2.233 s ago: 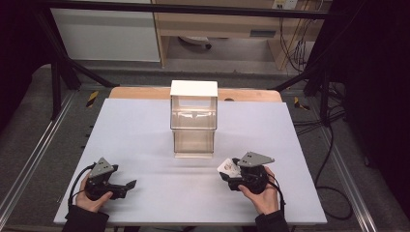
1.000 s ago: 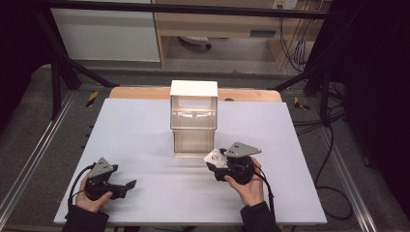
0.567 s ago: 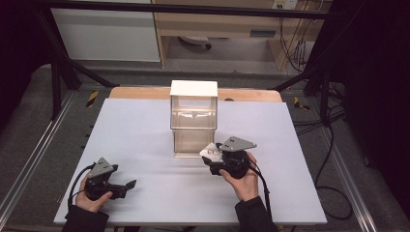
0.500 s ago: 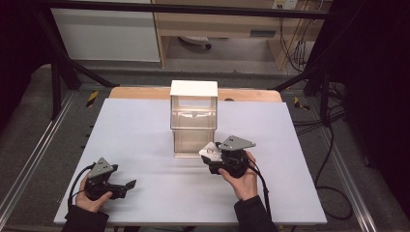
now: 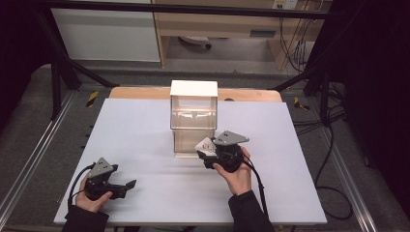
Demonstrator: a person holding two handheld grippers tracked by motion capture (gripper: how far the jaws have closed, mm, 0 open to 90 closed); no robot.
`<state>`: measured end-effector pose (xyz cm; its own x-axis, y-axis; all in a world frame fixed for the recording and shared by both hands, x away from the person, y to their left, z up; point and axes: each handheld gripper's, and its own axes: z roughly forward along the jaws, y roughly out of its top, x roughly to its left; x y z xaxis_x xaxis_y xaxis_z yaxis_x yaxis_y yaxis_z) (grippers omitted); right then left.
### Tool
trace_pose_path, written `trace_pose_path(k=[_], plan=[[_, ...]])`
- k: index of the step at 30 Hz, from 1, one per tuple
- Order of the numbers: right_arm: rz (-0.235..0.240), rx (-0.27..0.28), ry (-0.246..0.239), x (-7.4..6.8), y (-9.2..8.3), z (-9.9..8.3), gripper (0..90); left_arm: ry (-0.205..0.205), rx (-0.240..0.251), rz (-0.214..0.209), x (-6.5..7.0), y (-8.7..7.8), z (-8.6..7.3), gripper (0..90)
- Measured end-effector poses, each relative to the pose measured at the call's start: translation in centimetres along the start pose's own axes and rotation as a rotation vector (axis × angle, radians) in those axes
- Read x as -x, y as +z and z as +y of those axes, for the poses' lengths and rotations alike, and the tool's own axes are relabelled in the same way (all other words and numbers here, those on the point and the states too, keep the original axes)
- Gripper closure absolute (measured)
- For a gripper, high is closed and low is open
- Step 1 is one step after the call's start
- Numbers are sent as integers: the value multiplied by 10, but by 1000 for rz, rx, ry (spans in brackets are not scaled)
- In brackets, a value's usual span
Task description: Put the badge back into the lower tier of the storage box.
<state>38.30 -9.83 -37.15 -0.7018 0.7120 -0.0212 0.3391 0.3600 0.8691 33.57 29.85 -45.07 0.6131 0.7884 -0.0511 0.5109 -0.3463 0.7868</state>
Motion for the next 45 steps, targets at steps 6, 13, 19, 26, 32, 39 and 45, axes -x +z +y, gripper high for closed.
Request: trace_pose_path(k=[6,13,19,26,32,39,45], plan=[[-3,8,0,-1,8,4,333,-1,1,-1,0,0,0,42],[-8,18,5,-3,17,7,333,1,2,-1,0,0,0,43],[-11,21,11,-3,22,7,333,0,3,-1,0,0,0,43],[-20,25,16,-2,28,6,333,0,3,0,0,0,0,43],[-28,28,17,-2,33,5,333,-2,5,0,0,0,0,43],[-41,28,15,-2,38,3,333,-2,5,0,0,0,0,43],[-57,26,11,-2,42,2,333,-3,5,1,0,0,0,43]])
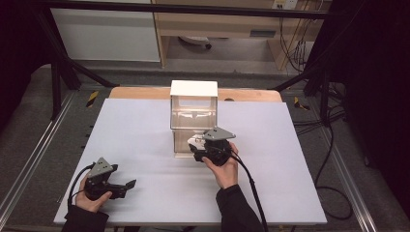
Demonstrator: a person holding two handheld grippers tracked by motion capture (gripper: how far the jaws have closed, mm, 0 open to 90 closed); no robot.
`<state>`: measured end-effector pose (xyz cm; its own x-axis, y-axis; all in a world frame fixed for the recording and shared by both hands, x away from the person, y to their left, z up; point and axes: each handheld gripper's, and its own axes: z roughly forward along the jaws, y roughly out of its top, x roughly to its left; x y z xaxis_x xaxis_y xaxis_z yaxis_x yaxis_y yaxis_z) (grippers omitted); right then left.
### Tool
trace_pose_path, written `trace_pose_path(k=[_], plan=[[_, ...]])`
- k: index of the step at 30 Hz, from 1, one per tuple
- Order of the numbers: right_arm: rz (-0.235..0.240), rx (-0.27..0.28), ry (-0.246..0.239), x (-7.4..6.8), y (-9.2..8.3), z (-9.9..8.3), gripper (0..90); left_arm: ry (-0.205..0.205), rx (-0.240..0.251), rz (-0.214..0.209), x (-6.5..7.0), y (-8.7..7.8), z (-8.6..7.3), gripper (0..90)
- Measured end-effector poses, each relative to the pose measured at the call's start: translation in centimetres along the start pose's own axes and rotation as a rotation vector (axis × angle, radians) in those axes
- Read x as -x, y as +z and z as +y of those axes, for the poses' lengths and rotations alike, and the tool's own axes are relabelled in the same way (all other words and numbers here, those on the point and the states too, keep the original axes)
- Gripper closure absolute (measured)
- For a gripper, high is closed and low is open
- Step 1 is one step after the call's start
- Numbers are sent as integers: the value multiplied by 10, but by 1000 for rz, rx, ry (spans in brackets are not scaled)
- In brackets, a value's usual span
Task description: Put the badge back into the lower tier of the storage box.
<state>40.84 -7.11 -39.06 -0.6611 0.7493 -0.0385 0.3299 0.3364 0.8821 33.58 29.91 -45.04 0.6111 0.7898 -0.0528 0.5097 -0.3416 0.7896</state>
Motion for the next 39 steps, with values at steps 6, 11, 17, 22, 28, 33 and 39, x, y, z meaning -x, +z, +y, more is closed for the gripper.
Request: trace_pose_path(k=[6,11,17,22,28,33,39], plan=[[-14,7,5,0,2,0,332,0,0,0,0,0,0,43],[-39,9,-10,-1,3,-1,331,0,0,0,0,0,0,43],[-61,13,-11,-1,4,-1,324,0,1,0,0,0,0,43],[-59,13,-12,-2,2,0,324,0,1,0,0,0,0,43],[-41,8,-13,-3,-4,1,297,0,0,0,0,0,0,43],[-7,-11,-2,-3,-10,2,246,3,-3,0,0,0,0,43],[25,-47,1,-2,-21,2,169,4,-4,0,0,0,0,43]])
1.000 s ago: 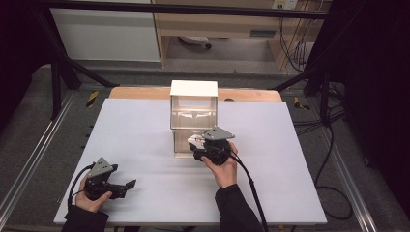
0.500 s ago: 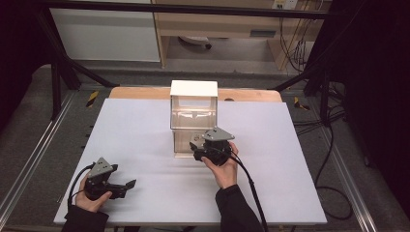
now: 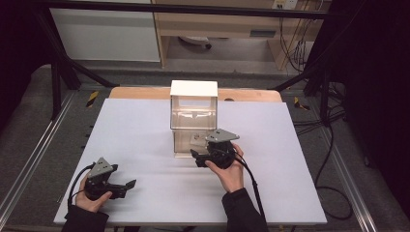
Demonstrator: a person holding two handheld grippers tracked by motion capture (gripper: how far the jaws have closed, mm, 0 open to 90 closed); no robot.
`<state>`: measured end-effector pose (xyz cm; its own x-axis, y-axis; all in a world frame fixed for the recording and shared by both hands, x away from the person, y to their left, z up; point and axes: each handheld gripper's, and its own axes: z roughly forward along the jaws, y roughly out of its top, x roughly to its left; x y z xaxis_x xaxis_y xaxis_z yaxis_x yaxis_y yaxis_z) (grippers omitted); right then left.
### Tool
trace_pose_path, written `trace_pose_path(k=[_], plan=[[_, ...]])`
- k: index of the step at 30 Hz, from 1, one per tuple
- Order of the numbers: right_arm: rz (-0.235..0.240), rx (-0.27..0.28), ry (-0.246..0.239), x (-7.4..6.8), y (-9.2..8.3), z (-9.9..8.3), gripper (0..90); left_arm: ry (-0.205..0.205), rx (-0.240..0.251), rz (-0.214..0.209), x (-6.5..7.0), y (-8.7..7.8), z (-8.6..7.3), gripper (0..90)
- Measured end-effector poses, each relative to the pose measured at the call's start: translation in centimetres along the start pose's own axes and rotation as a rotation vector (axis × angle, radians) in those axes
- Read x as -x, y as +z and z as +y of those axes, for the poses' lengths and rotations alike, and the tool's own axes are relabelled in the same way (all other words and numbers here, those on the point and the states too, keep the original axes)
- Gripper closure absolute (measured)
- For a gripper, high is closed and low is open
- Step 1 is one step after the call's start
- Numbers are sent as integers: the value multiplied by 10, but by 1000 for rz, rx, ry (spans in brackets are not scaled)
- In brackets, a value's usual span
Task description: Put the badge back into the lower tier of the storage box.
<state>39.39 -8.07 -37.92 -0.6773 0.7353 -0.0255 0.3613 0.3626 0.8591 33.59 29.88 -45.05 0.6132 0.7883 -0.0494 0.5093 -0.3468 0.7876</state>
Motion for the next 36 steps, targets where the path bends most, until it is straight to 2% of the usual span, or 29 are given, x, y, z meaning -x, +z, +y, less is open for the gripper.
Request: trace_pose_path(k=[5,9,14,19,30,36], plan=[[24,6,37,6,-12,-4,117,-2,-2,-2,0,1,0,43],[31,-22,44,13,-21,-10,76,-1,-3,-3,0,1,0,43],[23,-18,58,22,-34,-20,55,-5,-4,-4,1,1,0,42],[29,-39,68,34,-45,-32,35,2,-10,-7,1,2,0,41],[-2,-79,91,56,-66,-68,19,3,-15,-10,2,3,0,38],[1,-106,105,68,-75,-93,16,5,-20,-15,2,4,0,37]])
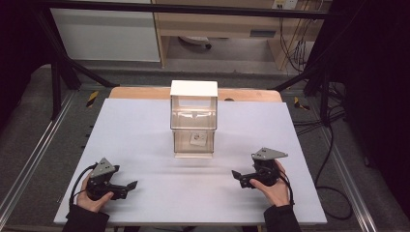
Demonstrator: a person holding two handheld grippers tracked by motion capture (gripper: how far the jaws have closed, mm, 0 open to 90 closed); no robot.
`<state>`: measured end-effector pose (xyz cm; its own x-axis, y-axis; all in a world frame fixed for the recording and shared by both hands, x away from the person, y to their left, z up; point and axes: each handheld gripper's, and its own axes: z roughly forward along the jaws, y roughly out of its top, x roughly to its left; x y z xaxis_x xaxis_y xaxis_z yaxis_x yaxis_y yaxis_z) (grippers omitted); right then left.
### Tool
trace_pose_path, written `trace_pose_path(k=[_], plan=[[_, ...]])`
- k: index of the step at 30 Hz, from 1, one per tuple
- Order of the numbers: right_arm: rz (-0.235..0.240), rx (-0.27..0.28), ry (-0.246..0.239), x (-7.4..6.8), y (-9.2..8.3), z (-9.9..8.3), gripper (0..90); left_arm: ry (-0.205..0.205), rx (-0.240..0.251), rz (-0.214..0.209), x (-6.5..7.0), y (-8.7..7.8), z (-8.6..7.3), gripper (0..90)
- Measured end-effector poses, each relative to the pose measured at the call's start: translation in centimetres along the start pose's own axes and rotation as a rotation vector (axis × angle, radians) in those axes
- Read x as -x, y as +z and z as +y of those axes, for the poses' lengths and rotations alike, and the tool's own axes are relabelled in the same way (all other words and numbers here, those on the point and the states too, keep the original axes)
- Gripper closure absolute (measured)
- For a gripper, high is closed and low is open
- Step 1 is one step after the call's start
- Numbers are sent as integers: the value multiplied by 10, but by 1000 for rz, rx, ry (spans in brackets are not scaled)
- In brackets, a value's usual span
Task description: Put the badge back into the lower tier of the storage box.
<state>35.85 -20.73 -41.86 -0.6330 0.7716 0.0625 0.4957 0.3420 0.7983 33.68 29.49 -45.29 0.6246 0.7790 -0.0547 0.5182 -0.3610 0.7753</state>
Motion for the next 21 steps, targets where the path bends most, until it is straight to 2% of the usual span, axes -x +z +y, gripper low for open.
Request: trace_pose_path(k=[10,21], plan=[[-8,-35,38,23,-12,-40,17,3,-12,-11,1,1,0,35],[-6,-51,28,31,-24,-65,18,7,-17,-22,2,2,0,35]])
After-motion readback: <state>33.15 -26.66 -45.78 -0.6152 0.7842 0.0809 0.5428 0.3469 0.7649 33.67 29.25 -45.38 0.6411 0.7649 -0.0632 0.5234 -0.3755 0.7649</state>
